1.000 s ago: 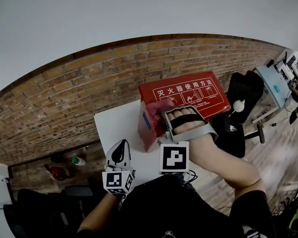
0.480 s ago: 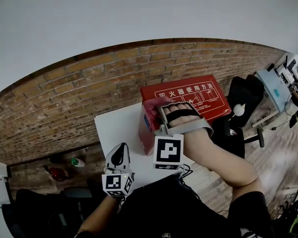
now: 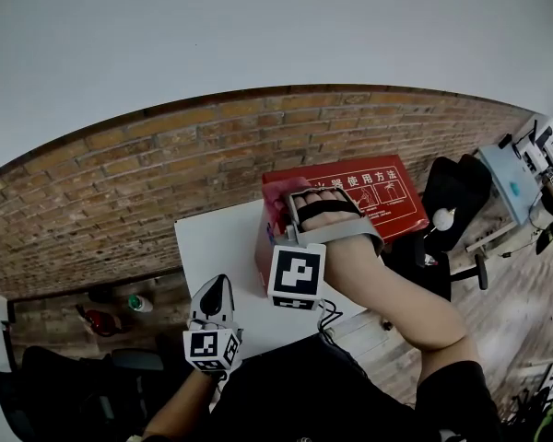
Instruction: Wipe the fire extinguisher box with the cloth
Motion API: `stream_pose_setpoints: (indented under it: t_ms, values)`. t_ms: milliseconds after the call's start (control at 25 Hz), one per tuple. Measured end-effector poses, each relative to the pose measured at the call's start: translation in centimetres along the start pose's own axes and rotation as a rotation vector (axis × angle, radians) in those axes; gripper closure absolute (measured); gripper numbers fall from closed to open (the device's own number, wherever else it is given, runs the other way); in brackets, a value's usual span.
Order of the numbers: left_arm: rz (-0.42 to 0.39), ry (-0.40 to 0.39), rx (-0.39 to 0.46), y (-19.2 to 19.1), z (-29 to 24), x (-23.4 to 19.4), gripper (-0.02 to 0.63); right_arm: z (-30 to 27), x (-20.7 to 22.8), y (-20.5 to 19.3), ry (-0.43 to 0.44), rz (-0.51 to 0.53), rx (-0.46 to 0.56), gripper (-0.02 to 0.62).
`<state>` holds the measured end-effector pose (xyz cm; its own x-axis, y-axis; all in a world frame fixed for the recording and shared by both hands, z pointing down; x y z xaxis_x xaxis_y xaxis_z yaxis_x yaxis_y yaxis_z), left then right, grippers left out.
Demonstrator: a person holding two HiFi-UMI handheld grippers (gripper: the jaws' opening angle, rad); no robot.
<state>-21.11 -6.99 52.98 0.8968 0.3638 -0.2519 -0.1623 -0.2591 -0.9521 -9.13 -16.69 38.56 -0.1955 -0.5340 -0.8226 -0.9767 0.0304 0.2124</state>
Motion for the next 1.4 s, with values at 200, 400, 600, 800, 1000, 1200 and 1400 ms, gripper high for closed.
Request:
stream_pose_setpoints:
  t_ms: [200, 400, 600, 800, 1000, 1200, 1400]
  values:
    - [0.014, 0.034, -0.003, -0.3, -0.3, 0.3, 0.588, -0.4, -0.1, -1.5, 0.014, -0.009, 0.013, 0.497]
    - [0.01, 0.088, 0.006, 0.2, -0.9, 1.0, 0.588, -0.8, -0.5, -3.3, 0.023, -0.016, 0.031, 0.497]
    - [-0.004, 0.115, 0.01, 1.2, -1.9, 2.2, 0.588, -1.0, -0.6, -4.7, 0.027, -0.016, 0.06, 0.497]
    - [-0.023, 0.125, 0.005, 1.9, -2.5, 3.3, 0.588, -1.1, -0.8, -6.0, 0.035, -0.017, 0.072, 0.497]
    - [-0.032, 0.139, 0.0, 2.1, -2.8, 4.2, 0.588, -1.2, -1.0, -7.4, 0.041, -0.028, 0.086, 0.497]
    - [-0.048, 0.134, 0.004, 2.7, -3.6, 5.3, 0.588, -1.6, -1.2, -9.0, 0.043, -0.036, 0.087, 0.497]
    - [-0.06, 0.144, 0.013, 3.2, -4.2, 6.2, 0.588, -2.0, -1.4, -10.7, 0.045, -0.042, 0.085, 0.497]
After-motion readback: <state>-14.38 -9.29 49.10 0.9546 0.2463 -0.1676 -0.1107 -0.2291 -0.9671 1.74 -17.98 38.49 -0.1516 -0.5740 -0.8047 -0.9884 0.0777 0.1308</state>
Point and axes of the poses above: the fingertips, and each gripper's own axes: z backward along the fingers, x to its right, y out of its top, the point moved 2 cm from there along z, backward along the fingers, and after that the axes turned 5 degrees about -x, right-handed, at the moved point
